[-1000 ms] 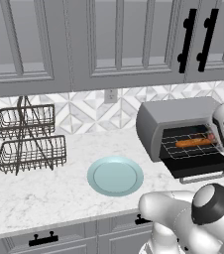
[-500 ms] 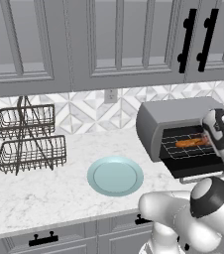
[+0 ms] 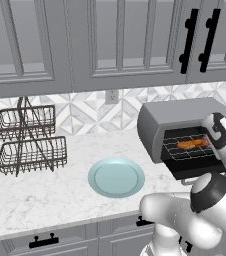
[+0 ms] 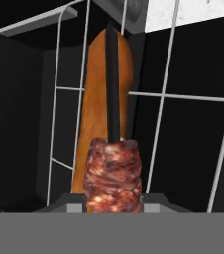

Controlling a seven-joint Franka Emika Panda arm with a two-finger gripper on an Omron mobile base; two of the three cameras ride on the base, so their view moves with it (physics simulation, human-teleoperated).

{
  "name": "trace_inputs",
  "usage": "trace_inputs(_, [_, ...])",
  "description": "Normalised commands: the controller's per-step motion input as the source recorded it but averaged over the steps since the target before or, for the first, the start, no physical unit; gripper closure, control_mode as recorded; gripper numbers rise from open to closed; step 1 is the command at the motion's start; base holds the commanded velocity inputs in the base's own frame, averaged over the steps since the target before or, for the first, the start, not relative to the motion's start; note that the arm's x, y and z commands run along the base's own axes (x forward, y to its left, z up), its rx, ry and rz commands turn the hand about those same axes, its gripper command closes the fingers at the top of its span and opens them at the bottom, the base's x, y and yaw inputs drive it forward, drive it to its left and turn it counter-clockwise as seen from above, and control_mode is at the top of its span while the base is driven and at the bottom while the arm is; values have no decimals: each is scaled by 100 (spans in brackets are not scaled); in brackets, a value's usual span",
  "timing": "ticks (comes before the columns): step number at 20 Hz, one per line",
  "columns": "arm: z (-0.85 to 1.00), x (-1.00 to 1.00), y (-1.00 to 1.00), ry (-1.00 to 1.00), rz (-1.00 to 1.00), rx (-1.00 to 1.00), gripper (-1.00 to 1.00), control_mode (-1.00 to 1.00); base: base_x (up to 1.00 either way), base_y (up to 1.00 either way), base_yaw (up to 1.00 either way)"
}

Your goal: Pick up the kebab skewer and baguette bread, and place them inside the toaster oven. Close the toaster oven door and start by setting the timer.

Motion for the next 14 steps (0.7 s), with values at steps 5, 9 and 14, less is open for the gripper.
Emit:
trace_inputs(5, [0, 0, -5, 1, -4, 0, 100, -100, 0, 0, 0])
trace_inputs(9, [0, 11, -1, 0, -6, 0, 100, -100, 0, 0, 0])
trace_inputs(14, [0, 14, 0, 2, -5, 0, 100, -100, 0, 0, 0])
